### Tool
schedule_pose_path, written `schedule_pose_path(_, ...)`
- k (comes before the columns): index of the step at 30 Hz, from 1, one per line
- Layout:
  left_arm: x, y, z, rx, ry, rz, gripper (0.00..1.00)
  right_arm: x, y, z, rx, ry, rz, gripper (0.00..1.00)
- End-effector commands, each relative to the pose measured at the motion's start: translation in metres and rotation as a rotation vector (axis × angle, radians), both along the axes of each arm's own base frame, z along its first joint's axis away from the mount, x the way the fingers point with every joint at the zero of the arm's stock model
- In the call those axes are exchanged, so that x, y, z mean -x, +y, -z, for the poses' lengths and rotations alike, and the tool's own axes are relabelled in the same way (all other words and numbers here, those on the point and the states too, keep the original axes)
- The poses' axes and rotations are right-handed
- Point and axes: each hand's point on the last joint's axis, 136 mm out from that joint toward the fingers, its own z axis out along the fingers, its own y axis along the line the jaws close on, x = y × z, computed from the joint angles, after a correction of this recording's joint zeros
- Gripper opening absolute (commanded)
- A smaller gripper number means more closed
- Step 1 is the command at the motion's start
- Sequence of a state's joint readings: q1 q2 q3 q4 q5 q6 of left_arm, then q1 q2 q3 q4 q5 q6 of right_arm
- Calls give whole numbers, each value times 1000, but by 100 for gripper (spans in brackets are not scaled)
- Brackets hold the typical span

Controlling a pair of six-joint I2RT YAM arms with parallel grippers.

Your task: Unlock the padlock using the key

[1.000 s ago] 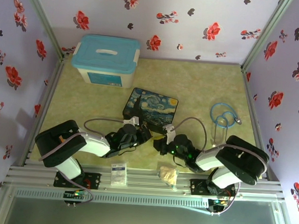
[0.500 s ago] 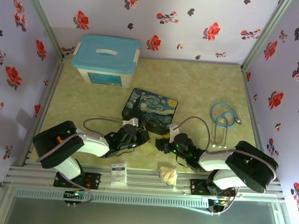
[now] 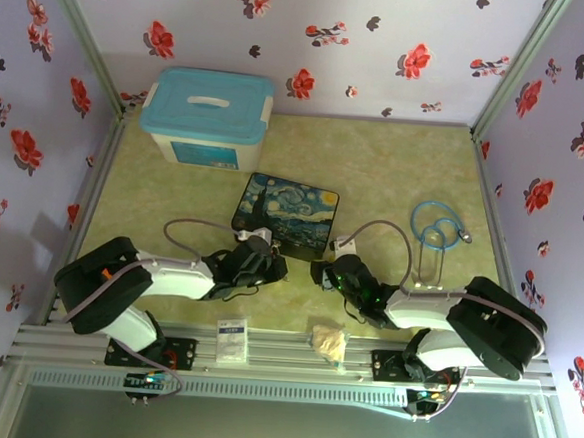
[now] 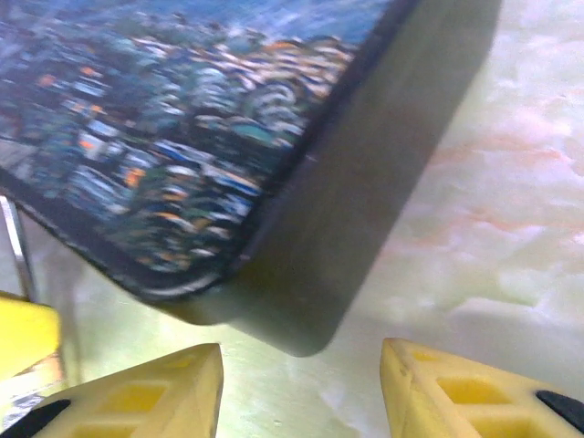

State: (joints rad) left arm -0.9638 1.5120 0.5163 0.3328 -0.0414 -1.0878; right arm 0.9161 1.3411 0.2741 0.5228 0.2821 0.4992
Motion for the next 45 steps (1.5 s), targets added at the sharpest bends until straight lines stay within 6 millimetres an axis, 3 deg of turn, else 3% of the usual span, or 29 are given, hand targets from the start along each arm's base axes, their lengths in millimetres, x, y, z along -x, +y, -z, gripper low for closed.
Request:
schedule_pose_path(1, 1, 27, 15, -197, 1, 6, 12, -7, -11, 3, 34, 1, 73, 48)
schedule_pose_path(7, 4, 37, 23, -261, 9, 3, 16, -8, -10, 6, 46, 9, 71, 47)
schedule_pose_path(19, 4, 36, 30, -280, 10, 12, 25, -7, -9, 13, 71, 21, 60, 46)
schedule_pose_path(22, 6, 36, 32, -306, 12, 23, 23, -7, -9, 14, 73, 23, 60, 46)
schedule_pose_path(33, 10, 51, 25, -476, -46, 25, 22, -7, -10, 15, 82, 24, 59, 46)
schedule_pose_path(39, 4, 44, 10, -548, -124, 37, 24, -6, -9, 19, 84, 32, 58, 45)
schedule_pose_path(45, 7, 40, 12, -564, -121, 40, 27, -6, -11, 20, 84, 34, 62, 45)
